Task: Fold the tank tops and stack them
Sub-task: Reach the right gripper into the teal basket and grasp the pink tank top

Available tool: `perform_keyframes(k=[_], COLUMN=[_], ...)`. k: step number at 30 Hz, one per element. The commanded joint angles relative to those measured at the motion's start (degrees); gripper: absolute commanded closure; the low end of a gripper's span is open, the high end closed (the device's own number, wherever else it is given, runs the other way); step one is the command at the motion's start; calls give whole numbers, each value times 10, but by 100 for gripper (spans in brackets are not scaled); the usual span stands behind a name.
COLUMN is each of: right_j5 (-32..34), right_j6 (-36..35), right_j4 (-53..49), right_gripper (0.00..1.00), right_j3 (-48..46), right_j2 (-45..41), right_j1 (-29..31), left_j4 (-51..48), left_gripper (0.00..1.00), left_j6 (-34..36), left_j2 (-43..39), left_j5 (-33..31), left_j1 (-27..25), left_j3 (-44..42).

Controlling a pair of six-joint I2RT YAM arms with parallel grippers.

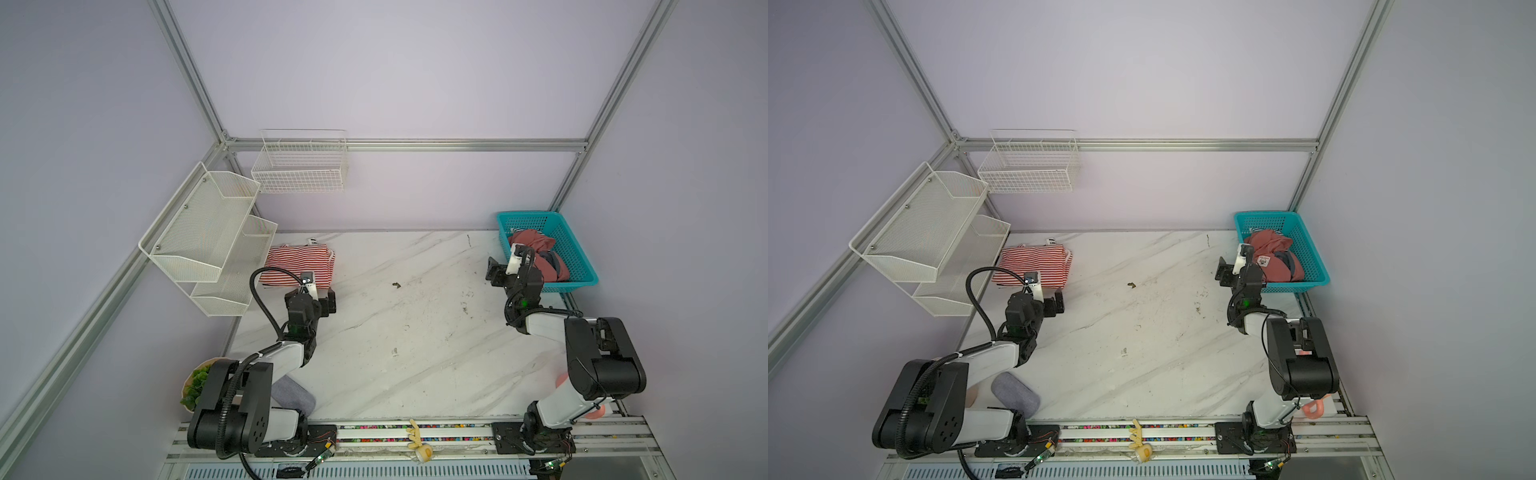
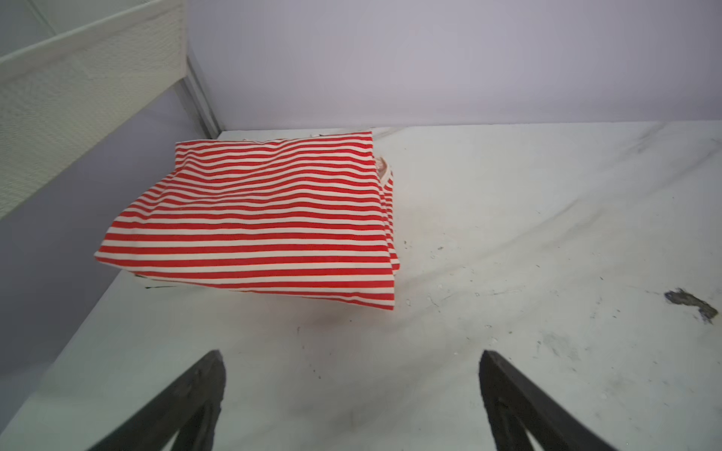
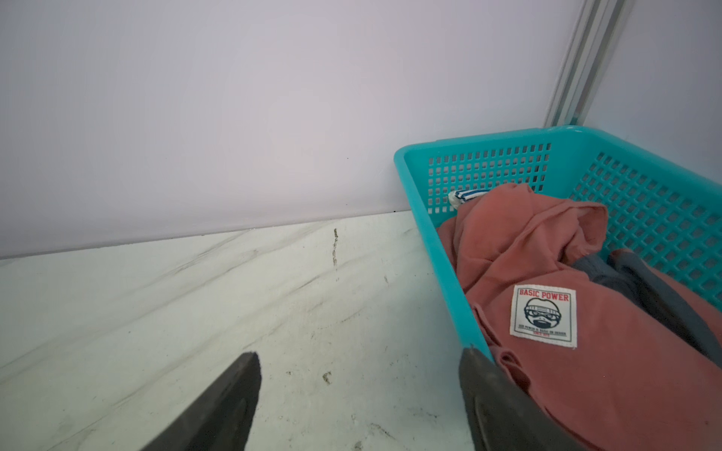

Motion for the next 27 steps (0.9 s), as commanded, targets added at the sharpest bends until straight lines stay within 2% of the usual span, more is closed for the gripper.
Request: perform_keyframes(k=[1,9,16,22,27], right_j5=[-15,11,29,-53,-114], right_j6=[19,47,73,91,97], right_j4=[-115,-317,-454,-558,-610], right_gripper=[17,14,12,14,16], right_j3=[46,197,320,416,456], right_j2=[-39,-59,-6,86,141], right_j1=[2,-3,-52,-125,-152], left_j4=[-83,-147,-203,-242,-275], left_gripper=[0,0,0,0,0], left_j6=[-3,-63,-119,-126,-129], left_j2=[-22,-64,-97,-123,-136], left_j5=[17,139,236,264,273], left_j1=[-12,-24,-36,-56,-68], left_j3=[88,153,178,182,187])
